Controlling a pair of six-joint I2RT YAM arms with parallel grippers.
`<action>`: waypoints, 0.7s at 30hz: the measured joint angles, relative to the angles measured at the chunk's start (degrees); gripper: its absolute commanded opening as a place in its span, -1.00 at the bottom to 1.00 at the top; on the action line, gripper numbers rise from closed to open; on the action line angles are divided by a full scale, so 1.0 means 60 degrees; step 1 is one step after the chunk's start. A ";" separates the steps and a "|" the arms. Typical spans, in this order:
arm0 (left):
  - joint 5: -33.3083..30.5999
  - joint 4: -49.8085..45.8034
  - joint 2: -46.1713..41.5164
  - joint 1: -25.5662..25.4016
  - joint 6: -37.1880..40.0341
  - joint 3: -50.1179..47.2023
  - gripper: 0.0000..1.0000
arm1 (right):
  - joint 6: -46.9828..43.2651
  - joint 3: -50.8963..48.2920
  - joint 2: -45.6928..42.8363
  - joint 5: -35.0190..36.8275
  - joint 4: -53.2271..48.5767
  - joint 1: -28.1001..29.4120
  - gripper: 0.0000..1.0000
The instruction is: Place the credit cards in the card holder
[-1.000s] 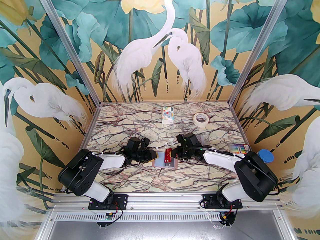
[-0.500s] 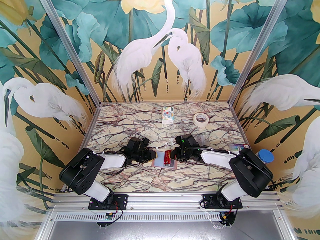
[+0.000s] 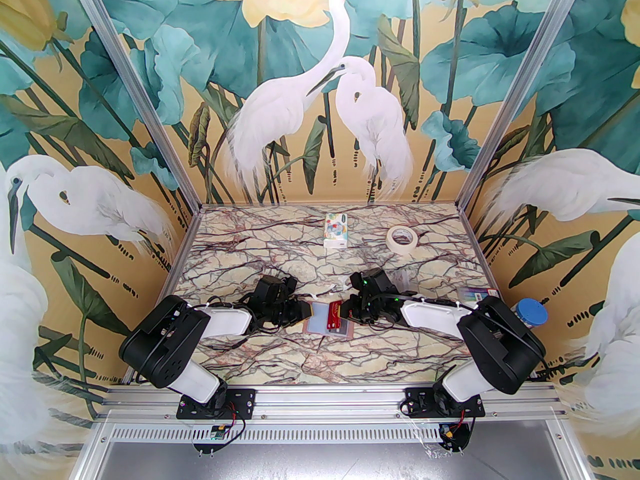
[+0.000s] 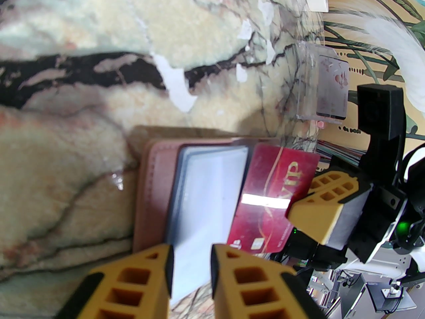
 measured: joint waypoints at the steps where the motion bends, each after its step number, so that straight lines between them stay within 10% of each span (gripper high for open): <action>1: 0.0000 0.0004 0.0000 0.0000 0.0004 -0.0007 -0.50 | 0.0055 0.0000 0.0000 -0.0004 -0.0007 0.0000 -1.00; 21: -0.0004 0.0178 0.0000 0.0000 0.0000 -0.0131 -0.52 | 0.0404 0.0120 -0.0113 0.0000 -0.0251 0.0186 -1.00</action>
